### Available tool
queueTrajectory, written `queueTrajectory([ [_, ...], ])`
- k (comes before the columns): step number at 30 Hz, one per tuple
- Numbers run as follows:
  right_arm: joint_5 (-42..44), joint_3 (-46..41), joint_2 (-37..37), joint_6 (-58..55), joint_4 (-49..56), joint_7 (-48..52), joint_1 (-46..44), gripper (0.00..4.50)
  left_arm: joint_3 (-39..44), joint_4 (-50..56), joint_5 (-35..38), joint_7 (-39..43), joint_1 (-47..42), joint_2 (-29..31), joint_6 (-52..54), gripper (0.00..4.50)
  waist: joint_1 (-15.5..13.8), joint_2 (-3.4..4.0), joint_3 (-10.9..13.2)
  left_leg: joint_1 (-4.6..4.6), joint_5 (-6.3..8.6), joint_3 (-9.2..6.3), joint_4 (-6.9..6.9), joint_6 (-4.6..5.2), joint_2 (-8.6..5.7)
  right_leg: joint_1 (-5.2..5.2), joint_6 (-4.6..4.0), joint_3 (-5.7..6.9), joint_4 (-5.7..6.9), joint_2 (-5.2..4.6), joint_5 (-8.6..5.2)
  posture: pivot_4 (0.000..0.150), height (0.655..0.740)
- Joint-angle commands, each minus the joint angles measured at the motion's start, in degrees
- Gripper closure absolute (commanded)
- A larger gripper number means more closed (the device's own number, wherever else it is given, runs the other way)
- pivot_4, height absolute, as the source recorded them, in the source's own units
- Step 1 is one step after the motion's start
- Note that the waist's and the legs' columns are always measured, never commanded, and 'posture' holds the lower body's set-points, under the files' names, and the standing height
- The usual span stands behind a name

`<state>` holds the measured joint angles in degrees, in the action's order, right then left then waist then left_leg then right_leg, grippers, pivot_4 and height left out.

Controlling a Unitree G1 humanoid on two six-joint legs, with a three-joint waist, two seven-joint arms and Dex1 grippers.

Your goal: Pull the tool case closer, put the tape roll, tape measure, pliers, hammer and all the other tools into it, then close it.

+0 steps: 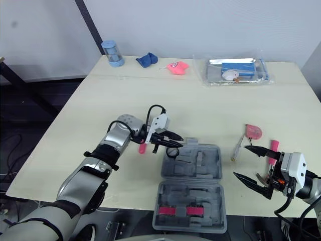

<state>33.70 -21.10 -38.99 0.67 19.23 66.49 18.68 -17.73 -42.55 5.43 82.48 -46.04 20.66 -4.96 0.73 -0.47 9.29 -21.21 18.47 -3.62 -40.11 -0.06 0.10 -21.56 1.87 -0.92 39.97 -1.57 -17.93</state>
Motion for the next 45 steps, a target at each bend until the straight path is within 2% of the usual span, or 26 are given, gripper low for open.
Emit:
queueTrajectory([
  [1,0.5,-0.6,0.4,1.2,1.7,-0.5,-0.2,0.0,0.4,-2.2,-1.8,-1.0,0.2,0.3,-3.5,3.36,0.0,0.0,0.0,0.0,0.0,0.0,0.0,0.0,0.0,0.0,0.0,0.0,0.0,0.0,0.0,0.15,0.74],
  [18,1.9,-0.6,-1.4,-0.2,2.2,2.9,0.8,0.0,-1.7,-10.2,-8.9,-4.4,2.9,-0.4,-12.0,3.36,0.0,0.02,0.0,0.07,0.08,0.04,0.0,0.14,0.0,0.02,0.05,0.03,0.01,0.01,0.03,0.15,0.74],
  [26,1.9,-0.4,-1.0,-0.2,1.7,2.6,0.0,0.0,0.7,-8.1,-6.2,-4.5,3.1,-0.7,-12.5,3.36,0.0,0.02,0.0,0.12,0.09,0.08,0.0,0.15,0.0,0.04,0.09,0.02,0.03,0.01,0.05,0.15,0.74],
  [31,2.8,-1.0,-0.4,-0.9,1.0,1.4,-0.8,0.0,5.9,1.0,0.6,-3.6,4.1,0.4,-6.7,3.36,0.0,0.02,0.0,0.06,0.09,0.06,0.0,0.15,0.0,0.0,0.09,0.02,0.01,0.01,0.05,0.15,0.74],
  [34,3.6,-2.0,0.3,-1.6,-0.3,-0.6,-1.4,0.0,10.0,10.6,5.2,-5.2,7.0,3.0,0.0,3.36,0.1,0.03,0.0,0.03,0.02,0.01,0.0,0.03,0.03,0.0,0.08,-0.04,-0.01,-0.08,0.05,0.15,0.74],
  [38,4.0,-4.3,0.9,-3.1,-3.6,-3.4,-1.7,0.0,16.1,25.3,10.5,-9.8,14.9,8.3,9.2,3.36,0.3,0.08,0.0,0.06,-0.03,0.0,0.02,-0.06,0.1,-0.01,0.08,-0.19,-0.03,-0.25,0.05,0.15,0.74],
  [45,0.4,-8.7,0.7,-1.0,-12.6,-5.3,0.2,0.0,27.5,41.5,16.3,-20.2,29.4,14.6,20.2,3.36,-0.3,0.13,0.0,0.04,0.08,-0.03,0.01,0.14,0.07,0.01,0.08,-0.12,-0.04,-0.37,0.06,0.15,0.74],
])
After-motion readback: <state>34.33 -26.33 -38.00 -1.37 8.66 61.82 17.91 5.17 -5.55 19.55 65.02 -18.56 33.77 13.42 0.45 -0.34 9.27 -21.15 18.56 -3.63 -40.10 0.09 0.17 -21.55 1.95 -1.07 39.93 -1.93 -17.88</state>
